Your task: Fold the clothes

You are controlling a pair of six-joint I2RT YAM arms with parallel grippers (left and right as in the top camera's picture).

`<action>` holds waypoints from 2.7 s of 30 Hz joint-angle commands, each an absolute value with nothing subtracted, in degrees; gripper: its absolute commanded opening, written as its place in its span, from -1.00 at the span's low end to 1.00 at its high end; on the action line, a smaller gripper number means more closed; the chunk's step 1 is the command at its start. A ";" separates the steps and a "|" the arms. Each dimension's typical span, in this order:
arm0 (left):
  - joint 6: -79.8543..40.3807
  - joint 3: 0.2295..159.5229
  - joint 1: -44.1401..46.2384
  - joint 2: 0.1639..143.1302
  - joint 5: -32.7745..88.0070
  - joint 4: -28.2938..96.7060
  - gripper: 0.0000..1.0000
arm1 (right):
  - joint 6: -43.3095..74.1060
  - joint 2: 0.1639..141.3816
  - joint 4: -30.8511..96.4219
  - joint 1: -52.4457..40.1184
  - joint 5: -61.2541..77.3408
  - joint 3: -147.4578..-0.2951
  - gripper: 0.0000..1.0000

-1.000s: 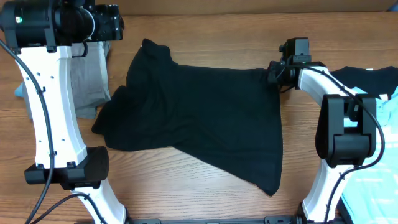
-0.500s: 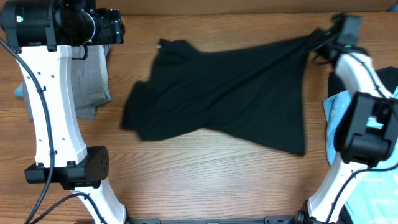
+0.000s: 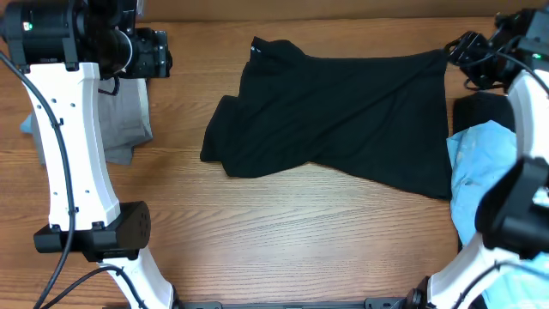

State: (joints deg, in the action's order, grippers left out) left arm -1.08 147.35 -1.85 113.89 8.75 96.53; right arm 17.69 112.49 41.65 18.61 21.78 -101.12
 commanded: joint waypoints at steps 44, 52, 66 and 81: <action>-2.81 79.72 23.20 113.69 -10.59 63.05 -0.91 | 11.49 93.49 71.53 14.63 25.08 -101.97 0.40; -3.25 93.30 20.14 112.09 -13.78 68.38 -0.91 | 11.49 93.49 72.10 14.63 24.49 -101.97 0.40; 1.37 93.47 16.51 114.39 -7.07 46.74 0.38 | 9.96 93.49 73.25 14.63 22.02 -101.97 0.49; 1.17 84.71 16.62 113.99 -1.28 52.86 0.04 | 9.98 93.49 74.04 14.63 21.93 -101.95 0.50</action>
